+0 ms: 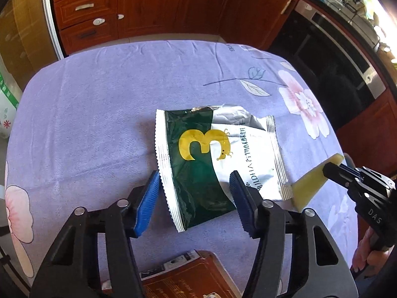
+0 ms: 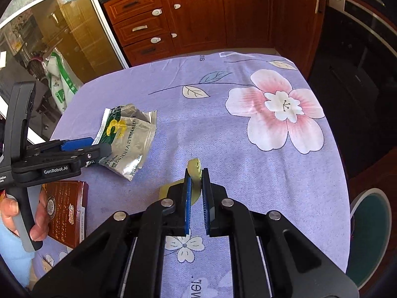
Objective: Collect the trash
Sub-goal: 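Grasp the green-and-silver snack packet with the left gripper while the right holds the rind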
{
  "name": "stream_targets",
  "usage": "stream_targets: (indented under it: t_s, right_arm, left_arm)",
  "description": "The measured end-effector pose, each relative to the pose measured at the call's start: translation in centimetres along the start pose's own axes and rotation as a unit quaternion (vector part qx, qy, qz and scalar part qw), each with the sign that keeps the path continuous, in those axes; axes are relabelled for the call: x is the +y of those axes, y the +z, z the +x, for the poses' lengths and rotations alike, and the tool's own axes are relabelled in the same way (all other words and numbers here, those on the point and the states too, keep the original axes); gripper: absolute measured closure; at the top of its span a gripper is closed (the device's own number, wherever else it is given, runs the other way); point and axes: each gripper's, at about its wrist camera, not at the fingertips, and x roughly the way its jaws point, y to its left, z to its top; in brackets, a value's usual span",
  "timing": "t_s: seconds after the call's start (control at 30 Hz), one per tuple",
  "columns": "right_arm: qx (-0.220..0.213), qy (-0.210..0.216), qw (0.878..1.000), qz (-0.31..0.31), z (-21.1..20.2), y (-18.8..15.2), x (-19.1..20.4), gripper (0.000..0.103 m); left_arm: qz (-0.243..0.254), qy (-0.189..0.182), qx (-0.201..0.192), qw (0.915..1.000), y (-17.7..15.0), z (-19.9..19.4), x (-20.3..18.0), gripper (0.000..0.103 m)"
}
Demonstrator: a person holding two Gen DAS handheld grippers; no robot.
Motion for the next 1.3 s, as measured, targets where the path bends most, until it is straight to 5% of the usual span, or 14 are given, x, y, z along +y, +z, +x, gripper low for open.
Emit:
stream_targets:
  t_s: [0.2, 0.9, 1.3]
  right_arm:
    - [-0.006, 0.003, 1.000, 0.010, -0.6, -0.5, -1.1, 0.095]
    - [-0.072, -0.015, 0.995, 0.069, -9.5, -3.2, -8.7, 0.096]
    - [-0.129, -0.046, 0.981, 0.140, -16.8, -7.4, -16.3, 0.096]
  left_arm:
    - [0.029, 0.019, -0.013, 0.9993, -0.6, -0.2, -2.8, 0.101]
    - [0.135, 0.042, -0.116, 0.9831, -2.5, -9.1, -15.6, 0.102]
    - [0.203, 0.008, -0.143, 0.9686, -3.3, -12.2, -25.4, 0.102]
